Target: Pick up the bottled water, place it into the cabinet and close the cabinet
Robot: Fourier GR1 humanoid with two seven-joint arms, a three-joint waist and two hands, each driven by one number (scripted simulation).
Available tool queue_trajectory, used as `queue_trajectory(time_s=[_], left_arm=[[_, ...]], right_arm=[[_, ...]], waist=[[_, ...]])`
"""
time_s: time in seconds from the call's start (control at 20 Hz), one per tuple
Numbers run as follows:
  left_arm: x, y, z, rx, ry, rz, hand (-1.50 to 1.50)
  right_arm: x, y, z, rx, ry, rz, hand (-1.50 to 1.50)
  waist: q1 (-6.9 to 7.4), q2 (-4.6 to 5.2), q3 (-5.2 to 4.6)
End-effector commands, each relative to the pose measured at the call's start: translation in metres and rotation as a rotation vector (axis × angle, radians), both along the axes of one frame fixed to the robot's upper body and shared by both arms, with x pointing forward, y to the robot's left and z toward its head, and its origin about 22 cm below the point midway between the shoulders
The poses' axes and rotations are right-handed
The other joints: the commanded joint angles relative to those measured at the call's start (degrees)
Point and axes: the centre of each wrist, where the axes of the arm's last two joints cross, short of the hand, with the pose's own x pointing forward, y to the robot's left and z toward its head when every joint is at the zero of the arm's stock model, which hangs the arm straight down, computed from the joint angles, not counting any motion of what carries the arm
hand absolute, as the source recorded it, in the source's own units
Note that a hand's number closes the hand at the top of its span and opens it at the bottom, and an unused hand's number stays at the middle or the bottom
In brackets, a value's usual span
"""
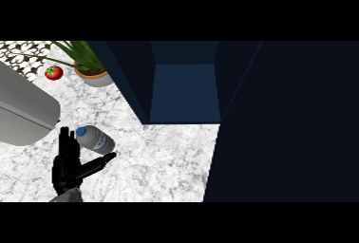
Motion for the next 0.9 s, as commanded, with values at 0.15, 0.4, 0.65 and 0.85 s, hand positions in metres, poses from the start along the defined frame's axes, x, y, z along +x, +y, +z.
queue_trajectory(time_s=[0.15, 0.4, 0.65, 0.85], left_arm=[[-0.006, 0.002, -0.024, -0.049, -0.045, 0.015, -1.50], [0.015, 0.008, -0.015, -0.071, -0.088, -0.003, -1.50], [0.033, 0.016, -0.012, -0.117, -0.090, 0.013, -1.50], [0.042, -0.008, -0.016, -0.166, -0.109, -0.027, -1.50]], right_arm=[[-0.027, -0.009, 0.020, 0.014, -0.076, -0.032, -1.50], [-0.026, -0.006, 0.019, 0.026, -0.072, -0.043, -1.50], [-0.032, -0.004, 0.010, 0.034, -0.064, -0.048, -1.50], [-0.041, -0.021, 0.022, 0.026, -0.051, -0.050, -1.50]], waist=[[0.02, 0.05, -0.04], [0.03, 0.03, -0.02], [-0.31, 0.01, -0.01], [-0.44, 0.03, -0.01]])
